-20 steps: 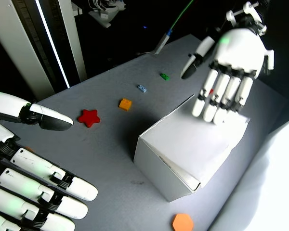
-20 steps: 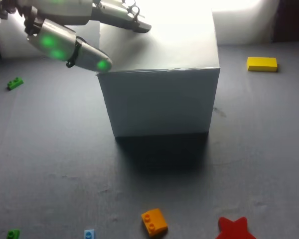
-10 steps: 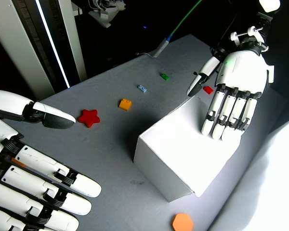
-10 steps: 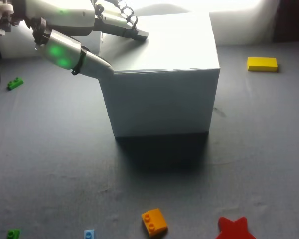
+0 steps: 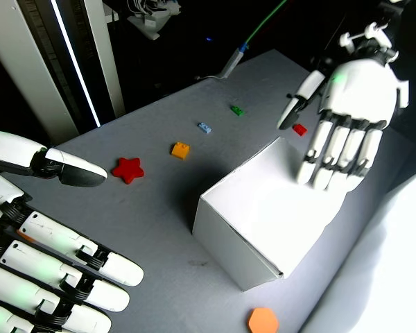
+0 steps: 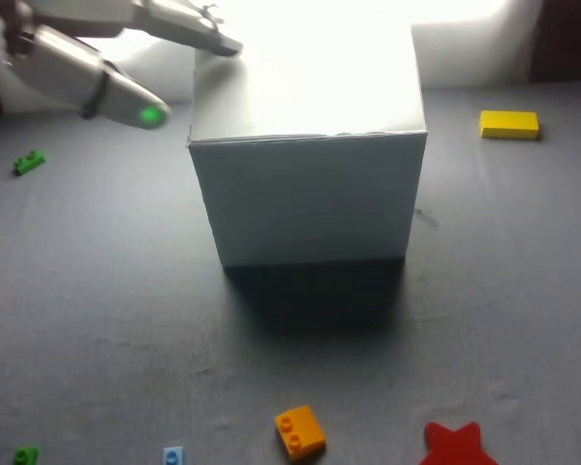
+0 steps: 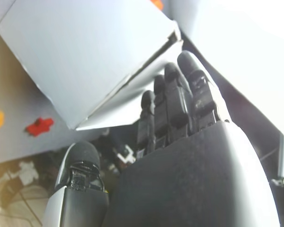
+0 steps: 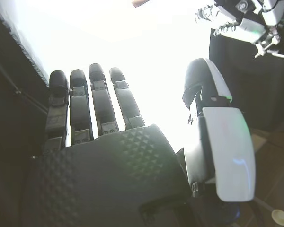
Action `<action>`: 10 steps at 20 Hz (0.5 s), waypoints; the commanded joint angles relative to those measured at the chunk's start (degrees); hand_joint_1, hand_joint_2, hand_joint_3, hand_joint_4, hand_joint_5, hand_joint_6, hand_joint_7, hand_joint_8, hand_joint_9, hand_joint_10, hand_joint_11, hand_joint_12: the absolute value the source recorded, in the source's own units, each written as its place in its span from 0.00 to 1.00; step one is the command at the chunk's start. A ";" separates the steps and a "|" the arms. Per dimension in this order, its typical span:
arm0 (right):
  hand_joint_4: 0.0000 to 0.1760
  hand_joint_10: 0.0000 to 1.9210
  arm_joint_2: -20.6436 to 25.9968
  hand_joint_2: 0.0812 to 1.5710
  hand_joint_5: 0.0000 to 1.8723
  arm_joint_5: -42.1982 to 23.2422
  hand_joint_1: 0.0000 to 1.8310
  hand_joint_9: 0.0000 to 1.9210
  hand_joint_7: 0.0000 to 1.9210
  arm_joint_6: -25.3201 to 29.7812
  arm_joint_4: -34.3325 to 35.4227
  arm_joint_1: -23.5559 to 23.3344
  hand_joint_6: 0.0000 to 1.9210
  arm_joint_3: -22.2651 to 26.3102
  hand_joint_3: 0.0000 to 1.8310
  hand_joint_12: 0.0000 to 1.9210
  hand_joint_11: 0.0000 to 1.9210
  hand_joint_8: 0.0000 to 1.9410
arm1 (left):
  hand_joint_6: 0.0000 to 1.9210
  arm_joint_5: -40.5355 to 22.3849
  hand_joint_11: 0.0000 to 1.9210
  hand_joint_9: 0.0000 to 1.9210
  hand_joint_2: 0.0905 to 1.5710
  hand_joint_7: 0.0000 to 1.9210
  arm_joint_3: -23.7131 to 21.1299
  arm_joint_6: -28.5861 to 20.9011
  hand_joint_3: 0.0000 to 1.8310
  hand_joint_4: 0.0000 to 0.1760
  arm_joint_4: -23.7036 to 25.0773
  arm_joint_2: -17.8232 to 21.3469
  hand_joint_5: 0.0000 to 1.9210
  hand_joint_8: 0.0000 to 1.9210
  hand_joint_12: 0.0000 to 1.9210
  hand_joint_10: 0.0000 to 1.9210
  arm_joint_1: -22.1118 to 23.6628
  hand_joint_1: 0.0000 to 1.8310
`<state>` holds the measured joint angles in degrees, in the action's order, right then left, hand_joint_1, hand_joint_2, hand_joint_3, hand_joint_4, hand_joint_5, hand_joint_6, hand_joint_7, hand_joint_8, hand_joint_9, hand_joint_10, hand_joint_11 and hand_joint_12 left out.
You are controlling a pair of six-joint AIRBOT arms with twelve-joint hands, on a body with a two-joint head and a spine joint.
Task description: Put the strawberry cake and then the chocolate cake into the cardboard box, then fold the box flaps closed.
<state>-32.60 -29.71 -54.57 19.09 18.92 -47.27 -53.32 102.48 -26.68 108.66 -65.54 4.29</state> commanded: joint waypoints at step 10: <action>0.00 0.16 0.70 0.76 0.40 -6.91 0.02 0.33 0.43 0.44 -0.02 -0.53 0.11 -0.20 0.00 0.66 0.00 0.06 | 0.04 -1.81 0.05 0.34 0.80 0.39 -10.85 -3.40 0.00 0.00 2.53 12.85 0.35 0.07 0.74 0.13 1.28 0.06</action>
<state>-32.60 -29.71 -54.57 19.05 18.92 -47.27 -55.96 90.96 -29.95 115.33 -52.66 5.15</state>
